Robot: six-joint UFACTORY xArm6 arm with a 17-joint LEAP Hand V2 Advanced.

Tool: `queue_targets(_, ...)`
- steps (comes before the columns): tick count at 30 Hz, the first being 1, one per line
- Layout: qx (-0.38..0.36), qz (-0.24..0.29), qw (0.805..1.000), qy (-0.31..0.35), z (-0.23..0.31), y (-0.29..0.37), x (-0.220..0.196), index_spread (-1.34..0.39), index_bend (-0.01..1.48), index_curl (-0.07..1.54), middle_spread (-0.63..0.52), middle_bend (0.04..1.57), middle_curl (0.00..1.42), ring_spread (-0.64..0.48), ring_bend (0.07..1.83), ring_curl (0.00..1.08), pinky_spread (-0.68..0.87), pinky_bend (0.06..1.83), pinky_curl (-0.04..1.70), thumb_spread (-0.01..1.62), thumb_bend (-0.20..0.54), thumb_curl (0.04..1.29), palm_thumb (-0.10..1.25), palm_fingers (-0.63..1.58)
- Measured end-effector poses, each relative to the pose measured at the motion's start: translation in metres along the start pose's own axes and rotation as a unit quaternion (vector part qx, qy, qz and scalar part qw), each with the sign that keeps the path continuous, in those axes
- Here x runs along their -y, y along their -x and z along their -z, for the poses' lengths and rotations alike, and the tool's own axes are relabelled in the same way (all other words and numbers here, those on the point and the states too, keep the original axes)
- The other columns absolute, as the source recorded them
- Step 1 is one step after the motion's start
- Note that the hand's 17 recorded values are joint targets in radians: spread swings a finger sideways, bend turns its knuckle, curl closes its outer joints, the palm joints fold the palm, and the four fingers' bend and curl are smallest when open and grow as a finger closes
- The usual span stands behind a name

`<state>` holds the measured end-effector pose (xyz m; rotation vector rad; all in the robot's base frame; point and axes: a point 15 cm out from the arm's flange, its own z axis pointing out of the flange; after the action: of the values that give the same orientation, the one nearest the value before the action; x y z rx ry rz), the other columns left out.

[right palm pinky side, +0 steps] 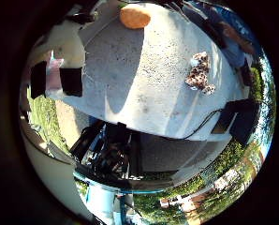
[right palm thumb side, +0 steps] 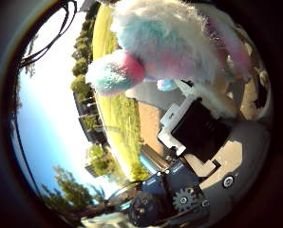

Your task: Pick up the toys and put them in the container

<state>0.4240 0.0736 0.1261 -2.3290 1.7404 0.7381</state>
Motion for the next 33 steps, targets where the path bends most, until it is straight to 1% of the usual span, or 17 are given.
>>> queue_targets(8,0.03,0.06,0.995,-0.077,0.048,0.089,0.057,-1.01,1.11,-0.02,-0.24,1.2,1.15,-0.13,1.45,0.87,0.15,1.54,0.83,1.15,-0.014,0.71,0.97,0.84)
queue_targets(12,0.04,0.083,0.991,-0.099,0.057,0.123,0.085,-1.01,1.14,-0.02,-0.24,1.22,1.16,-0.13,1.46,0.88,0.15,1.54,0.85,1.16,-0.014,0.72,0.96,0.83)
queue_targets(15,0.044,0.094,0.988,-0.111,0.057,0.136,0.114,-1.01,1.16,-0.02,-0.24,1.22,1.16,-0.13,1.47,0.88,0.14,1.55,0.86,1.16,-0.015,0.73,0.95,0.82)
queue_targets(18,0.049,0.099,0.988,-0.111,0.047,0.144,0.144,-1.01,1.17,-0.02,-0.24,1.23,1.16,-0.13,1.47,0.87,0.14,1.55,0.86,1.16,-0.017,0.74,0.94,0.8)
queue_targets(20,0.052,0.097,0.988,-0.104,0.03,0.143,0.161,-1.01,1.19,-0.02,-0.24,1.24,1.16,-0.13,1.48,0.88,0.14,1.54,0.87,1.16,-0.028,0.73,0.9,0.78)
queue_targets(24,0.057,0.093,0.99,-0.088,-0.003,0.138,0.187,-1.0,1.14,-0.03,-0.23,1.22,1.15,-0.11,1.51,0.86,0.15,1.52,0.89,1.18,-0.02,0.71,0.88,0.71)
queue_targets(26,0.06,0.088,0.992,-0.072,-0.026,0.134,0.192,-0.93,1.15,-0.01,-0.21,1.18,1.11,-0.07,1.47,0.82,0.18,1.47,0.87,1.19,-0.018,0.69,0.87,0.7)
queue_targets(28,0.061,0.088,0.992,-0.064,-0.034,0.136,0.191,-0.87,1.14,-0.01,-0.19,1.13,1.08,-0.03,1.42,0.79,0.21,1.43,0.85,1.19,-0.019,0.68,0.88,0.67)
queue_targets(30,0.06,0.087,0.993,-0.053,-0.047,0.137,0.189,-0.73,1.19,0.03,-0.17,1.01,1.01,0.02,1.33,0.75,0.23,1.33,0.84,1.19,-0.022,0.66,0.87,0.55)
queue_targets(31,0.058,0.087,0.993,-0.048,-0.051,0.134,0.189,-0.68,1.2,0.04,-0.16,0.98,1.0,0.02,1.3,0.74,0.24,1.31,0.84,1.19,-0.025,0.65,0.86,0.51)
queue_targets(32,0.058,0.086,0.994,-0.044,-0.055,0.132,0.187,-0.59,1.15,0.03,-0.14,0.87,0.95,0.04,1.26,0.72,0.26,1.27,0.82,1.19,-0.027,0.64,0.86,0.33)
queue_targets(33,0.058,0.086,0.994,-0.041,-0.056,0.131,0.186,-0.56,1.15,0.04,-0.13,0.86,0.94,0.04,1.25,0.72,0.27,1.25,0.83,1.18,-0.026,0.64,0.86,0.3)
